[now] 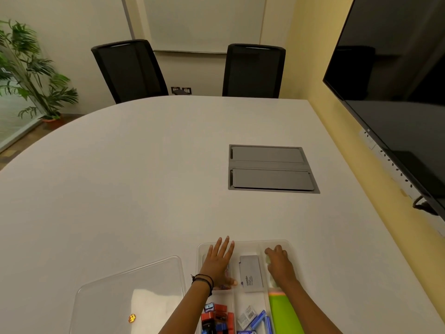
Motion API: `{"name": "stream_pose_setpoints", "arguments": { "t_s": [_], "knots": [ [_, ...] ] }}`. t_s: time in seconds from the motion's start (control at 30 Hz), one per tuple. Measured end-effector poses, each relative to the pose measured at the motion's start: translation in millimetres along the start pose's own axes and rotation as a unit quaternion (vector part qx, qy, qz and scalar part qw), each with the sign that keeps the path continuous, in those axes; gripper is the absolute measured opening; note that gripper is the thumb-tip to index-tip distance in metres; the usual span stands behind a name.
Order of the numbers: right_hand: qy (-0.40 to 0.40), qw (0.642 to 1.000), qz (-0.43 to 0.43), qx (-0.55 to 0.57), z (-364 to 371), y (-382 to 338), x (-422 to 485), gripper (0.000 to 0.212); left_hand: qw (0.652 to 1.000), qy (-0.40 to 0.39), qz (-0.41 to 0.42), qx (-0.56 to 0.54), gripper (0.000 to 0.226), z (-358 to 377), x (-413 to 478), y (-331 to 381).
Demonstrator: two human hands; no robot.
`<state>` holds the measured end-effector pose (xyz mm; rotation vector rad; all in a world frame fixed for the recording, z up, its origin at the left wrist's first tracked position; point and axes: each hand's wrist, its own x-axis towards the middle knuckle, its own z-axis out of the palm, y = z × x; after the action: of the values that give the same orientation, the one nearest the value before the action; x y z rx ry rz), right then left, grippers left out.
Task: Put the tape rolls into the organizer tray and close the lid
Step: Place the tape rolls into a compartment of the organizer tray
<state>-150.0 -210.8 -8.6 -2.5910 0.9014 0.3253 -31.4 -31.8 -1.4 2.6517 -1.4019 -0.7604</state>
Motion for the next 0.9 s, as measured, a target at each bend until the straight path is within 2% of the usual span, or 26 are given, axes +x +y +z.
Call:
{"name": "stream_pose_setpoints", "arguments": {
  "t_s": [0.9],
  "knots": [
    [0.017,1.000,0.001,0.003,2.8,2.9,2.6,0.045,0.999,-0.009,0.027,0.014,0.111,-5.7,8.1,-4.4]
  ]
}}
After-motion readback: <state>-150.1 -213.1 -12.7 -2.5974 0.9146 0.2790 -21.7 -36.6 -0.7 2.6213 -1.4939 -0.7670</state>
